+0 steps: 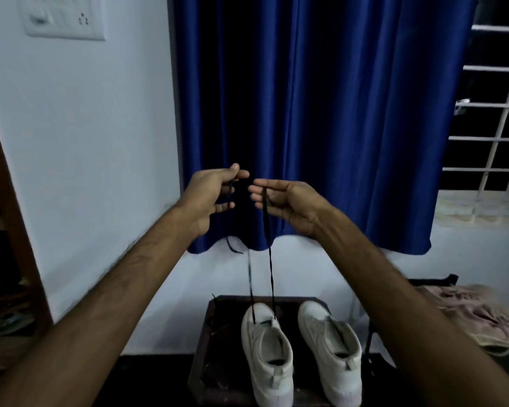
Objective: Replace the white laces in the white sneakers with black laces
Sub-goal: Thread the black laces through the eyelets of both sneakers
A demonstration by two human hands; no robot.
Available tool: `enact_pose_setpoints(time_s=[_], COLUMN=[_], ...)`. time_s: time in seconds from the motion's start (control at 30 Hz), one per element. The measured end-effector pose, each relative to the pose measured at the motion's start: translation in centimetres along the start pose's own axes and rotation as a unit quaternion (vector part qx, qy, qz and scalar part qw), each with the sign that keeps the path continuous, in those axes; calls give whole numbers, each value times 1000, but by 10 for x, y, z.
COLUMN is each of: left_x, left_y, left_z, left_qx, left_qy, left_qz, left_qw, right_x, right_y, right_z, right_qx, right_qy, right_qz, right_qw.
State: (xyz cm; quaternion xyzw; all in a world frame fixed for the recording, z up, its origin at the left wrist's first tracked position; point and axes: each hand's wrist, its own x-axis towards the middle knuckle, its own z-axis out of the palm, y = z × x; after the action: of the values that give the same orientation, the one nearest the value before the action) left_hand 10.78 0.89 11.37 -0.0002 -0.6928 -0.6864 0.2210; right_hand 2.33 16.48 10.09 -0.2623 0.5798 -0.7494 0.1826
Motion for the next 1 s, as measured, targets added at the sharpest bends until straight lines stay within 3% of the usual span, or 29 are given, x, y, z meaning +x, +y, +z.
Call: enact_pose_setpoints(time_s=[0.17,0.27,0.47,0.77,1.0], left_x=[6,7,5,23,29], left_y=[28,33,27,58,60], left_z=[-1,1,16,27,22], left_qx=[-17,29,56,42,43], left_qy=[-54,-44,-1,6,8], left_qz=[64,103,128,181,143], left_qw=[996,993,990,983,989], right_x=[-2,-3,0,13,11], right_y=[-24,-38,-63,-73,-75], right_z=[1,5,1,3,5], right_qx=[-76,-148,-345,-298,-266], right_qy=[66,115,204,163,142], right_qz=[-69,-107,-153,-185,-197], right_qw=[993,976,903,922,933])
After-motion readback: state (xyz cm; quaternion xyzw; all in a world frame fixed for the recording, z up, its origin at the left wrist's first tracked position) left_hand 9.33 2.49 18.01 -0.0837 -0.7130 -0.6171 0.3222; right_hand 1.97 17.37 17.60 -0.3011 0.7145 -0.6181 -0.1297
